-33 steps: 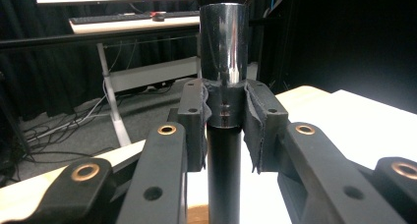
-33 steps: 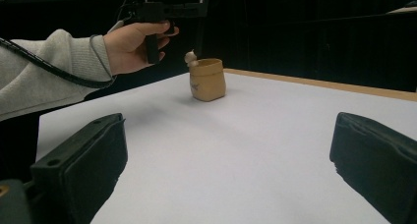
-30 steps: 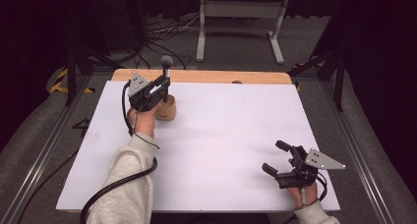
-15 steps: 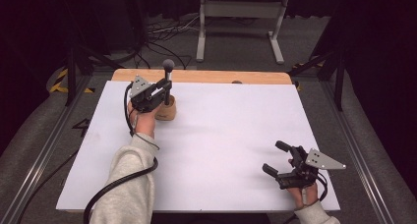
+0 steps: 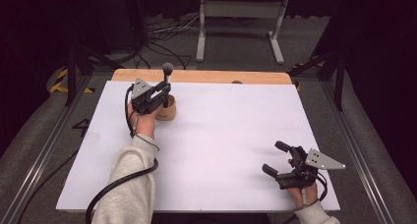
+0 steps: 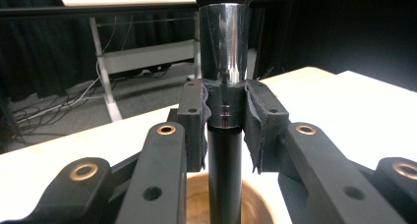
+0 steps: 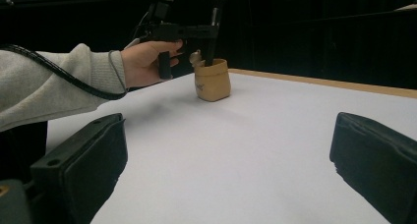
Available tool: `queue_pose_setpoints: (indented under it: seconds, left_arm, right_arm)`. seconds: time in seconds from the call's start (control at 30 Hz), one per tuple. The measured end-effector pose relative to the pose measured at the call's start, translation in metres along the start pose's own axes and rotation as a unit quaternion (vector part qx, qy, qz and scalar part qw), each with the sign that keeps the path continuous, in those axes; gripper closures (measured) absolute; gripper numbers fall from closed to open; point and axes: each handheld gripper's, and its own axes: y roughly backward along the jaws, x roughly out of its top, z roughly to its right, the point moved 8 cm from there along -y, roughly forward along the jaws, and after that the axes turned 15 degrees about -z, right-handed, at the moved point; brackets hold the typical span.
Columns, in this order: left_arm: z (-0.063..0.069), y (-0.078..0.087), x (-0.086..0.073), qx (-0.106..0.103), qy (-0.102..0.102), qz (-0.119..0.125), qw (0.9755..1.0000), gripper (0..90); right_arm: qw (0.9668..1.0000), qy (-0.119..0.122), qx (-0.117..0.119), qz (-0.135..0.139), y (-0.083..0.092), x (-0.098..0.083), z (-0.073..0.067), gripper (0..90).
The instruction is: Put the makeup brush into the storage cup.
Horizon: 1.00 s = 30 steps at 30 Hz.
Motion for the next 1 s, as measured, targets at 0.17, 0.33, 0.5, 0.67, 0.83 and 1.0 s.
queue_pose_setpoints:
  seconds: [0.17, 0.33, 0.5, 0.67, 0.83, 1.0]
  left_arm:
    - [-0.001, -0.001, -0.003, 0.004, 0.003, -0.006, 1.0, 71.5]
    - [-0.002, -0.002, -0.006, 0.004, -0.002, -0.015, 0.9999, 71.5]
    - [0.0, -0.001, -0.006, -0.003, 0.002, -0.022, 0.9997, 70.9]
    - [-0.001, 0.009, 0.005, -0.032, 0.031, 0.003, 0.999, 41.2]
    - [-0.001, 0.017, 0.01, -0.044, 0.025, 0.012, 0.9986, 14.7]
    - [0.002, 0.033, 0.016, -0.06, 0.017, 0.02, 0.9978, 8.4]
  right_arm:
    - [1.0, 0.0, 0.0, 0.0, 0.0, 0.0, 0.0, 1.2]
    - [1.0, 0.0, 0.0, 0.0, 0.0, 0.0, -0.001, 1.2]
    - [1.0, 0.0, 0.0, -0.001, 0.0, 0.0, -0.001, 1.2]
    - [1.0, 0.001, -0.002, 0.0, 0.0, 0.0, -0.001, 1.2]
    - [1.0, 0.001, -0.004, 0.0, -0.001, 0.001, -0.001, 1.2]
    - [0.9999, 0.004, -0.012, -0.001, 0.0, 0.002, 0.001, 1.2]
